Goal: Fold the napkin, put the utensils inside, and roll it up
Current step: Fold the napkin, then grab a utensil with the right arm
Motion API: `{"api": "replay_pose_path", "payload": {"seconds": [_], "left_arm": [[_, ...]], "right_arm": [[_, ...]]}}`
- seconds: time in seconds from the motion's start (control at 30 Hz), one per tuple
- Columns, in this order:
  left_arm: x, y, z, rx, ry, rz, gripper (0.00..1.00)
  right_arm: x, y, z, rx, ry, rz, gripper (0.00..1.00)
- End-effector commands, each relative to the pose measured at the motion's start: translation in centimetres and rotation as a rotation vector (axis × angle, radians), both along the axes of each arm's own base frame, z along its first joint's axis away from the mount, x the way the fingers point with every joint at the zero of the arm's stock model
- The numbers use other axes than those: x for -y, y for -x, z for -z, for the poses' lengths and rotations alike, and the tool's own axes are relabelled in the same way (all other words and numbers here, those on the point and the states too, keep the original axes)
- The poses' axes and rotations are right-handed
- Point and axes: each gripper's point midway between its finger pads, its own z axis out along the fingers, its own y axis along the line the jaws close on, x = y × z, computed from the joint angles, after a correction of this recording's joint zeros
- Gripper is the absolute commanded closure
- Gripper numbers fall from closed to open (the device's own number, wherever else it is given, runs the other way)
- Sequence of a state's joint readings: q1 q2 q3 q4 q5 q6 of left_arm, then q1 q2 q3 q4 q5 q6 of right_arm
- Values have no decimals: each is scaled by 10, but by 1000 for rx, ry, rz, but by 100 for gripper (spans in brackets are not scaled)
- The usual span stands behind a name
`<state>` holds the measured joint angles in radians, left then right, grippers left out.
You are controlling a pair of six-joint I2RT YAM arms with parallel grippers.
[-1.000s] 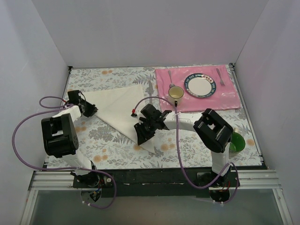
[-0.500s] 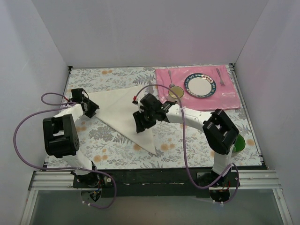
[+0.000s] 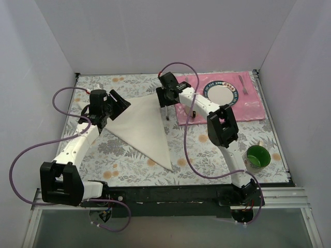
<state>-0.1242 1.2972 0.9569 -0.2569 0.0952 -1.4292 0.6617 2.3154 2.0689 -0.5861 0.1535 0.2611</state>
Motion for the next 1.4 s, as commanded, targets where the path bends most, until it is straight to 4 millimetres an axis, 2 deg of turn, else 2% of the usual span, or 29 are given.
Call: {"api": "replay_pose_path", "payload": {"seconds": [0.0,0.03,0.07,0.1,0.13,0.2,0.23,0.37,0.5,0.67,0.77,0.8,0.87,0.9,0.93,0.97,1.03,1.07,1.13,1.17,1.2,1.23,1.37], "left_arm": [[5,24,-12,24,2,57,38],[6,26,-15,30,2,64,33],[7,29,-16,31,0,69,32],[7,32,-26,56,1,75,32],[7,32,-31,66,-3,75,32],[4,34,-35,74,-27,78,31],[2,33,-45,96,-39,72,31],[-3,35,-62,129,-69,60,31],[-5,37,-72,148,-79,57,31],[-7,39,-82,165,-81,54,31],[-7,40,-88,179,-87,57,31],[-8,40,-92,188,-89,53,31],[-8,40,-95,193,-90,53,31],[-7,40,-98,199,-88,57,31],[-7,40,-99,201,-87,58,30],[-7,40,-100,202,-87,57,30],[-4,39,-102,205,-79,72,30],[-4,39,-102,205,-79,72,30],[-3,39,-103,206,-79,78,30],[-3,38,-102,203,-78,76,30],[-3,37,-102,205,-81,78,30],[-3,36,-102,205,-82,75,29],[0,33,-97,189,-70,86,28]], "right_arm": [[-4,-10,-3,44,55,-62,40],[-6,-13,-3,50,54,-66,40],[-8,-13,9,32,61,-79,40],[-7,-14,14,24,69,-80,40],[-7,-15,14,22,71,-78,40],[-6,-15,27,5,90,-75,42],[-6,-15,30,6,92,-81,43],[-3,-13,46,-20,120,-82,49],[1,-10,60,-48,139,-87,50],[5,5,79,-132,161,-96,58],[14,30,91,-241,178,-108,62],[19,36,96,-277,183,-112,74],[24,54,105,-372,171,-131,81],[25,60,107,-406,158,-140,91],[30,69,112,-446,170,-147,95],[33,70,111,-452,176,-147,99],[35,76,110,-459,180,-157,99],[41,85,105,-468,182,-161,99],[44,87,96,-441,170,-171,99],[46,88,85,-405,162,-171,99],[48,86,78,-378,158,-168,99],[48,81,62,-326,145,-161,99],[43,68,36,-241,99,-114,99]]}}
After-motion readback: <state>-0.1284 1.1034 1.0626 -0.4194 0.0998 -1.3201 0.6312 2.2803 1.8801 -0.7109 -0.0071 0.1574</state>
